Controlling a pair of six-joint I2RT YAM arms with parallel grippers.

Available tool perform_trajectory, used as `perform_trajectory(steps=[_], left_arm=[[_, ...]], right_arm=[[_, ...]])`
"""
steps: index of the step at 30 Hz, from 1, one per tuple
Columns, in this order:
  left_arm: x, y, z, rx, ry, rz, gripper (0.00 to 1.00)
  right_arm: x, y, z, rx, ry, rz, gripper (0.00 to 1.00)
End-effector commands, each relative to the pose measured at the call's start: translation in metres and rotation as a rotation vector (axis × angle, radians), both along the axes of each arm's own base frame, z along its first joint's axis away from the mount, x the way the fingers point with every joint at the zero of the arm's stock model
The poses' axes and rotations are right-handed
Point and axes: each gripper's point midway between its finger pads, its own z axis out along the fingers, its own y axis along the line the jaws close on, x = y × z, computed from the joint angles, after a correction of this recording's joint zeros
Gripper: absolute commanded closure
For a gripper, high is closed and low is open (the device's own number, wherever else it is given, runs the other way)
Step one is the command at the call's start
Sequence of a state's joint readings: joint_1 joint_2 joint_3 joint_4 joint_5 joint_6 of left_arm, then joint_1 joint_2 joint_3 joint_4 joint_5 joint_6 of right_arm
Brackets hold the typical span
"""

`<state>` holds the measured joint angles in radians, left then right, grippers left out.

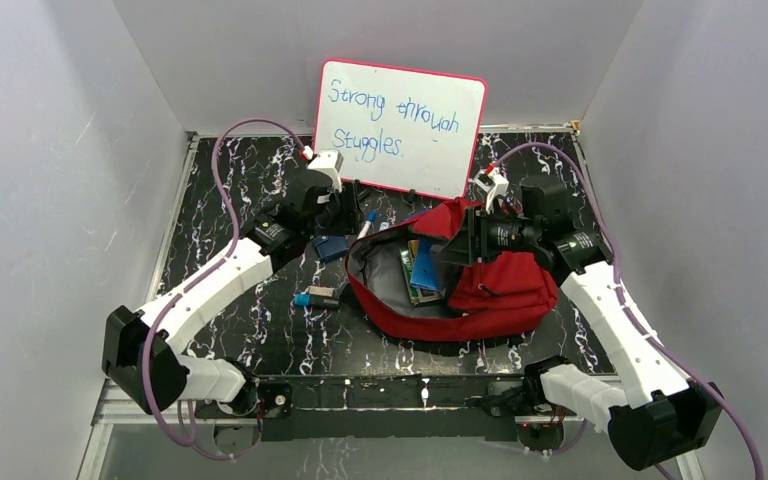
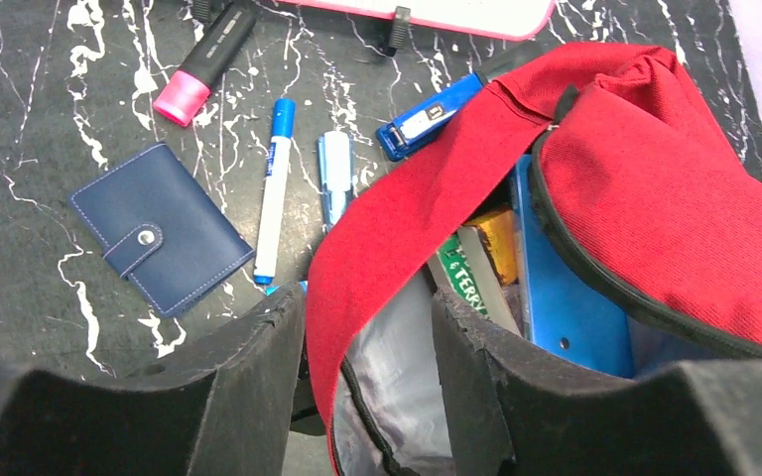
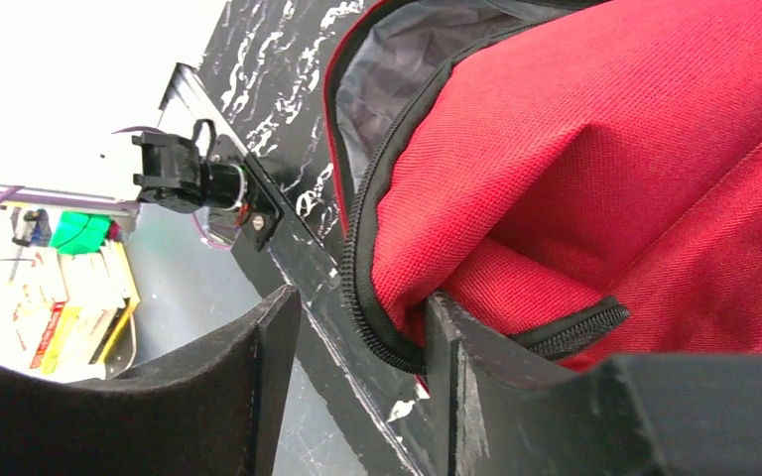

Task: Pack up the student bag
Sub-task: Adjust the student bag at the center of the board.

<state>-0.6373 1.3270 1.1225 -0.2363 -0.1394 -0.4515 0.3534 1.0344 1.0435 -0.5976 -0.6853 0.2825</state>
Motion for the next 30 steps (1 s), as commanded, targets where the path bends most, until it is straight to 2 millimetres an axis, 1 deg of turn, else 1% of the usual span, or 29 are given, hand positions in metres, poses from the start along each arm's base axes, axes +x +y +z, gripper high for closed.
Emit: perform_trajectory(steps=[1,3,5,7,9,10,12,15,17,21,23,24,26,28,30], left_arm=[[-0.007,0.003,0.050,-0.058,-0.125,-0.030,0.51],[-0.011,0.011,0.052,-0.053,-0.134,-0.009,0.50],[-0.015,0.019,0.053,-0.043,-0.137,0.010,0.49],[-0.018,0.025,0.055,-0.038,-0.141,0.023,0.48],[-0.020,0.030,0.058,-0.033,-0.150,0.034,0.48],[-0.021,0.033,0.061,-0.031,-0.158,0.041,0.48],[-0.022,0.038,0.069,-0.024,-0.179,0.055,0.48],[-0.022,0.047,0.083,-0.001,-0.208,0.079,0.47],[-0.021,0.054,0.092,0.021,-0.225,0.099,0.46],[-0.022,0.066,0.103,0.050,-0.254,0.133,0.46],[-0.023,0.071,0.103,0.058,-0.257,0.144,0.45],[-0.024,0.072,0.102,0.060,-0.256,0.148,0.44],[-0.026,0.074,0.098,0.063,-0.246,0.152,0.44],[-0.029,0.073,0.090,0.058,-0.227,0.150,0.41],[-0.030,0.068,0.077,0.043,-0.192,0.139,0.38]], right_arm=[[-0.007,0.010,0.044,0.139,-0.095,0.040,0.41],[-0.006,0.013,0.050,0.160,-0.095,0.051,0.41],[0.001,0.015,0.046,0.151,-0.085,0.042,0.42],[0.011,0.015,0.034,0.115,-0.053,0.020,0.48],[0.017,0.016,0.027,0.079,-0.030,0.005,0.57],[0.019,0.017,0.025,0.068,-0.021,0.004,0.61],[0.015,0.029,0.030,0.072,-0.020,0.038,0.63],[0.003,0.054,0.041,0.100,-0.029,0.104,0.60],[-0.010,0.079,0.045,0.109,-0.027,0.162,0.59],[-0.041,0.129,0.038,0.111,-0.006,0.301,0.57],[-0.048,0.144,0.033,0.099,-0.012,0.331,0.55],[-0.045,0.147,0.031,0.079,-0.026,0.312,0.53],[-0.032,0.143,0.029,0.035,-0.060,0.237,0.51],[-0.014,0.129,0.027,-0.036,-0.117,0.121,0.50],[0.001,0.110,0.027,-0.098,-0.175,0.008,0.50]])
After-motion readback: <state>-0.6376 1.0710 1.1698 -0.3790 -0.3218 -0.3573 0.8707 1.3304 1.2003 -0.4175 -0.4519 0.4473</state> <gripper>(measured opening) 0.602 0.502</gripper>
